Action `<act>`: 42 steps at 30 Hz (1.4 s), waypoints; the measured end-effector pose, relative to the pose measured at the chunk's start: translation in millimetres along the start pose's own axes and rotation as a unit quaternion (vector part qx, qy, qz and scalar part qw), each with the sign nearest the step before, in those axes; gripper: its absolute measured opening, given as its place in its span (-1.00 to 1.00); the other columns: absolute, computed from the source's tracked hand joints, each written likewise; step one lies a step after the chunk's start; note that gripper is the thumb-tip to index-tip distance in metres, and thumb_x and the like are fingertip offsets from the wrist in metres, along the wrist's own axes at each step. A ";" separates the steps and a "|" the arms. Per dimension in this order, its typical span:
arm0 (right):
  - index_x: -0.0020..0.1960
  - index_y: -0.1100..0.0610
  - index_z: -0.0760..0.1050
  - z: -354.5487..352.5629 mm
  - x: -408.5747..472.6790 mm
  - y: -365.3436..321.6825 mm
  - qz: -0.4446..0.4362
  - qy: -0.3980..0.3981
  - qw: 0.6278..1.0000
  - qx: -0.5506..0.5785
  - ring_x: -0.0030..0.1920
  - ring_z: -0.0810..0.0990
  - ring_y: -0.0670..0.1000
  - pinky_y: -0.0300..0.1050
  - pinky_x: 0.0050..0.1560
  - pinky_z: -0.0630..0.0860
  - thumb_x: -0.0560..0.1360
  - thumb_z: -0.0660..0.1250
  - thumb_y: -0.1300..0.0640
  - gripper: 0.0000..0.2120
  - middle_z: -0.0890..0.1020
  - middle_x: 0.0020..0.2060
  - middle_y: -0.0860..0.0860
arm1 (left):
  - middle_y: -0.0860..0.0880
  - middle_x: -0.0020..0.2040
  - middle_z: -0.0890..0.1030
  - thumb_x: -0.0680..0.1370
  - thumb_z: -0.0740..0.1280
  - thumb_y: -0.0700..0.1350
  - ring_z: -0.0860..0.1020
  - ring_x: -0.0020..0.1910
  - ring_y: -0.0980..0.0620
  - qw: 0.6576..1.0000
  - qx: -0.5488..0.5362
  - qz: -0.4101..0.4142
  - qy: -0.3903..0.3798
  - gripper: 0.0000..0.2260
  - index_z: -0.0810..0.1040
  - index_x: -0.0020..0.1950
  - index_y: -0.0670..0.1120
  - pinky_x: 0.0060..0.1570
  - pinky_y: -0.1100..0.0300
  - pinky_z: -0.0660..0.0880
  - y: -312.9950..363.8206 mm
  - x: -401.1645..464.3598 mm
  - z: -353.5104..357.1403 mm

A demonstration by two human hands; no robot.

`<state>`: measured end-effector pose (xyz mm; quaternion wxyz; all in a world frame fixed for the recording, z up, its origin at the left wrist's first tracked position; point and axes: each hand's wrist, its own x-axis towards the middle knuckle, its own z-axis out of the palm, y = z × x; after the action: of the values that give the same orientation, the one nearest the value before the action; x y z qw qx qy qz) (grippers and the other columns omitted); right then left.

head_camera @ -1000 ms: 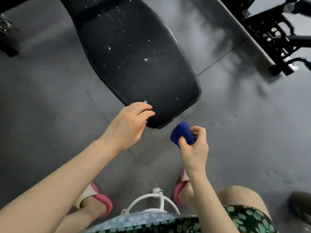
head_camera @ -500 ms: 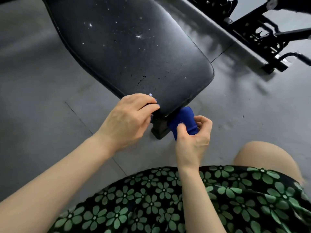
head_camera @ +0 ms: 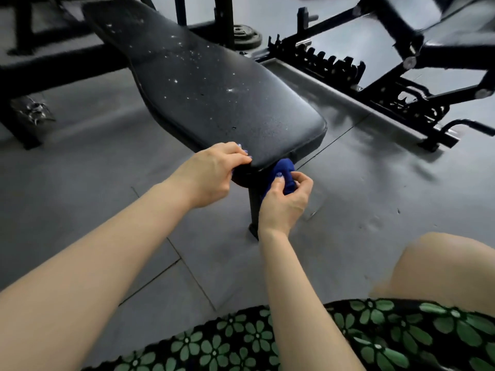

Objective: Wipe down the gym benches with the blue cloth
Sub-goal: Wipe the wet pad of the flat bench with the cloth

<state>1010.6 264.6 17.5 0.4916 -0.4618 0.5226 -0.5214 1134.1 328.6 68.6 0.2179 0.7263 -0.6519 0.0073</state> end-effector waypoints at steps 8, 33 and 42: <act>0.00 0.20 0.44 -19.8 -8.4 -1.4 -0.116 -0.088 0.987 -0.067 -0.07 0.48 0.02 -0.20 0.02 0.42 0.43 0.36 0.31 -0.82 0.55 -0.06 0.11 | 0.01 0.40 0.44 0.48 0.18 -0.43 0.33 0.44 0.05 0.998 0.012 -0.049 -0.034 -0.49 0.47 0.39 -0.11 0.42 0.28 0.17 12.3 -1.0 -5.2; 0.10 0.28 0.51 -38.5 30.5 7.5 -0.524 -0.265 0.793 -0.162 0.02 0.50 0.06 -0.37 0.14 0.39 0.48 0.29 0.29 -0.80 0.50 0.01 0.24 | 0.03 0.56 0.17 0.41 0.23 -0.36 0.01 0.56 0.11 0.973 -0.092 -0.122 0.173 -0.32 0.21 0.54 -0.12 0.53 0.04 -0.11 -7.3 -33.9 56.1; 0.29 0.13 0.53 -32.6 69.8 5.4 -0.708 -0.301 0.566 -0.296 0.24 0.47 0.18 0.19 0.22 0.41 0.50 0.39 0.21 -0.64 0.41 0.26 0.11 | -0.02 0.54 0.23 0.34 0.11 -0.37 0.08 0.55 0.05 0.970 -0.053 -0.142 0.191 -0.30 0.27 0.51 -0.12 0.48 -0.03 -0.12 -44.0 -23.2 49.2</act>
<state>972.1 198.3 8.9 -0.0701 -0.9340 -0.0253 -0.3494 1159.1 336.9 3.7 0.3757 0.7840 -0.4876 0.0799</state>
